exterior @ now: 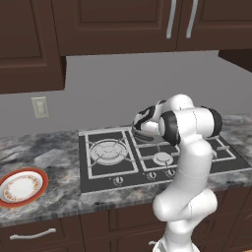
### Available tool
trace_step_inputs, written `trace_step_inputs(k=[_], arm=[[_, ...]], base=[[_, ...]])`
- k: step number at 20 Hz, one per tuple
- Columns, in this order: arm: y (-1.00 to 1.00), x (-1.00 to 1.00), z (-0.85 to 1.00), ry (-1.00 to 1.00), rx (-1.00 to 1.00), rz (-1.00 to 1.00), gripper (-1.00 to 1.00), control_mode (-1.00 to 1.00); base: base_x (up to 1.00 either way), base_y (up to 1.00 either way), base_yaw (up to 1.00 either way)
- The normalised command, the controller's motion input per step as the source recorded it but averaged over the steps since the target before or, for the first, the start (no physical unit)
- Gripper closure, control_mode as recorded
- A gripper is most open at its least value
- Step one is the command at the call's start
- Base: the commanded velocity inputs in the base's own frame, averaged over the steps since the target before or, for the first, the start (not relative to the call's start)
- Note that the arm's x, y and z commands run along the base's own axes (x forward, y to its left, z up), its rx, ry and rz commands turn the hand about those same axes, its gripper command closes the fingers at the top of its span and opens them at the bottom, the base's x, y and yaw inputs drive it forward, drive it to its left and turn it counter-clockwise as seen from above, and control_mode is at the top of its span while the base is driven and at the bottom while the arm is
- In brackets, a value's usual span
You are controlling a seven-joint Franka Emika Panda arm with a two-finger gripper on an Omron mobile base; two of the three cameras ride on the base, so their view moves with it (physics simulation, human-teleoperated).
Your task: Retrieve the frozen meat and place it in the pot on a burner. Then turn the burner on.
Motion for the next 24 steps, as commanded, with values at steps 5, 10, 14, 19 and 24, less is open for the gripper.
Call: trace_step_inputs(k=[5,10,14,19,24], arm=[[0.00,0.00,0.02,0.00,0.00,0.00,-1.00,-1.00],[0.00,-0.19,0.65,0.00,0.00,-0.01,-1.00,-1.00],[0.01,-0.46,0.97,0.00,-0.01,-0.05,-1.00,-1.00],[-0.03,-0.93,0.92,0.00,0.00,-0.07,-1.00,-1.00],[-0.02,-1.00,0.57,0.08,-0.05,-0.08,-1.00,-1.00]], base=[[0.00,0.00,0.00],[0.00,0.00,0.00],[0.00,0.00,0.00],[0.00,0.00,0.00],[0.00,0.00,0.00]])
